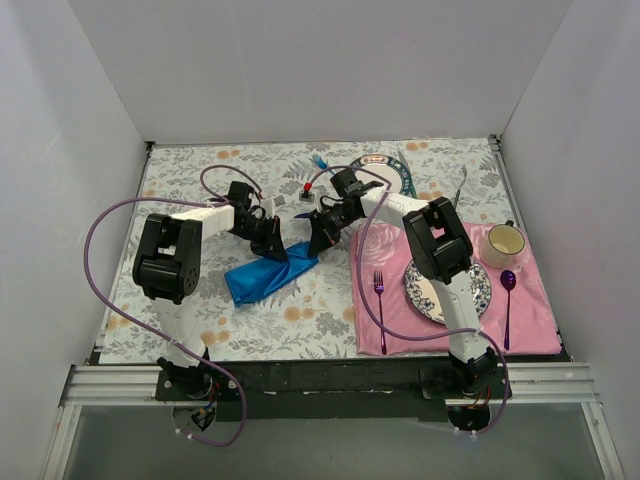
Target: Fold the napkin into a case and place the utensils inside
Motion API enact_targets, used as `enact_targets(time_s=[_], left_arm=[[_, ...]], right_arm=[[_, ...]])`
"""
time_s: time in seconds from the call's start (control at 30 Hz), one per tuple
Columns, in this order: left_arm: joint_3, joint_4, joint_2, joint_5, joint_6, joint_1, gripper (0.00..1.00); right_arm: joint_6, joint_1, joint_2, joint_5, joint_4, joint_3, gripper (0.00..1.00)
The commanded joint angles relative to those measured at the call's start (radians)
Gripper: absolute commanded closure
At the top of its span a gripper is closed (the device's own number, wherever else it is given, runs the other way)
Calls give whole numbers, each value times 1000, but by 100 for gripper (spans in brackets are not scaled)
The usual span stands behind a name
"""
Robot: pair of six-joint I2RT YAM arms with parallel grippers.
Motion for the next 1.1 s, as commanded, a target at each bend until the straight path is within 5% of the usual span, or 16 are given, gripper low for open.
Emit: enact_targets(time_s=[0.0,0.53,0.73,0.97,1.0,1.07], left_arm=[[74,-3,-50,-13,8,5,100],[111,10,94,-13,18,5,100],[97,-1,111,-28,46,5,100],[98,2,122,-25,52,5,100],[98,0,123,-25,55,5,100],[98,-1,123,-22,60,5,100]], right_arm=[[-35,2,-46,-24,-51,26,99],[-122,2,-46,-21,-131,60,99],[-236,-20,-57,-7,-305,166,56],[-182,-25,-159,45,-98,128,48],[-179,-21,-169,92,-55,93,35],[-196,-7,-166,129,-1,82,25]])
